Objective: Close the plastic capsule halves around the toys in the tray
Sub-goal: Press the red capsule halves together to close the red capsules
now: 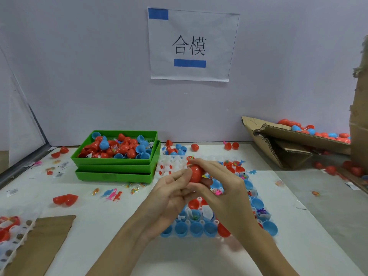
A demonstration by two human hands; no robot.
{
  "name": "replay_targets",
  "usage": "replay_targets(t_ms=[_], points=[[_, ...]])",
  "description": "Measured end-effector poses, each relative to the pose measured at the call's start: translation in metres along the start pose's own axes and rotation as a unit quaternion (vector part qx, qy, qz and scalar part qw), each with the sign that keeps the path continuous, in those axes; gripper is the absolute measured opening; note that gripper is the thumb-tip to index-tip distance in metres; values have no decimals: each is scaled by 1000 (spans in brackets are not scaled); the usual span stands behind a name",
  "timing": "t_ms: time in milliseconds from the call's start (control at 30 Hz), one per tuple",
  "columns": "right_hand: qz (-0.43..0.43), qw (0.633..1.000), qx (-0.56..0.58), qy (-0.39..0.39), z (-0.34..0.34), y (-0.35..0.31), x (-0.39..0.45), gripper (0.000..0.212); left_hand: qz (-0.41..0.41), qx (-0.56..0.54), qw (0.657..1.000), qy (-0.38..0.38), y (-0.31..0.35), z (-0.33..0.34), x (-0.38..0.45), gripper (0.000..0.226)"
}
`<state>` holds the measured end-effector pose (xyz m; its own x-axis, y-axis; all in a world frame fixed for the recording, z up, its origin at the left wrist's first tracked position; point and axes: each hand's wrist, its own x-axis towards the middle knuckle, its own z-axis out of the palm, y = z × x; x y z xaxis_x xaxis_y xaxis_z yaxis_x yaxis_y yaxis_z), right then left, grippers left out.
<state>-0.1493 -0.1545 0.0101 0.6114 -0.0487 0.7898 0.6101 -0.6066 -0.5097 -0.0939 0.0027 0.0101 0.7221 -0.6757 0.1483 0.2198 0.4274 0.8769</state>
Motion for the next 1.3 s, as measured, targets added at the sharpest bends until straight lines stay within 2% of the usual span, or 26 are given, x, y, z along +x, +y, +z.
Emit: replay_targets(t_ms=[167,300,567,633,700,833,967,1033,1133,1233,1300], points=[[-16,1000,-15,0,4,2,-4,43,-16,-59,998,-6,-4,3,1,53],[-11,999,-34,-12,4,7,-7,44,-31,-105,994,17,-9,8,1,57],[-7,998,-56,-3,8,13,-8,46,-48,-143,985,79,-12,12,2,39],[-5,998,-66,-13,9,17,-7,48,-36,-114,989,86,-11,10,2,39],[0,997,-78,-25,10,20,-7,52,-2,-27,994,109,-10,6,2,37],[15,992,-118,-39,13,22,-9,58,50,108,980,157,-12,6,3,36],[48,986,-156,19,12,25,-3,60,69,204,956,197,-13,13,4,53],[77,981,-169,63,1,33,18,58,97,222,946,214,-10,7,4,56],[122,965,-212,94,-29,64,73,47,139,205,938,242,-4,-4,5,48],[170,929,-314,101,-66,109,130,32,152,194,931,269,-3,-13,5,48],[211,892,-392,83,-86,139,149,26,144,192,930,277,-2,-17,7,51]])
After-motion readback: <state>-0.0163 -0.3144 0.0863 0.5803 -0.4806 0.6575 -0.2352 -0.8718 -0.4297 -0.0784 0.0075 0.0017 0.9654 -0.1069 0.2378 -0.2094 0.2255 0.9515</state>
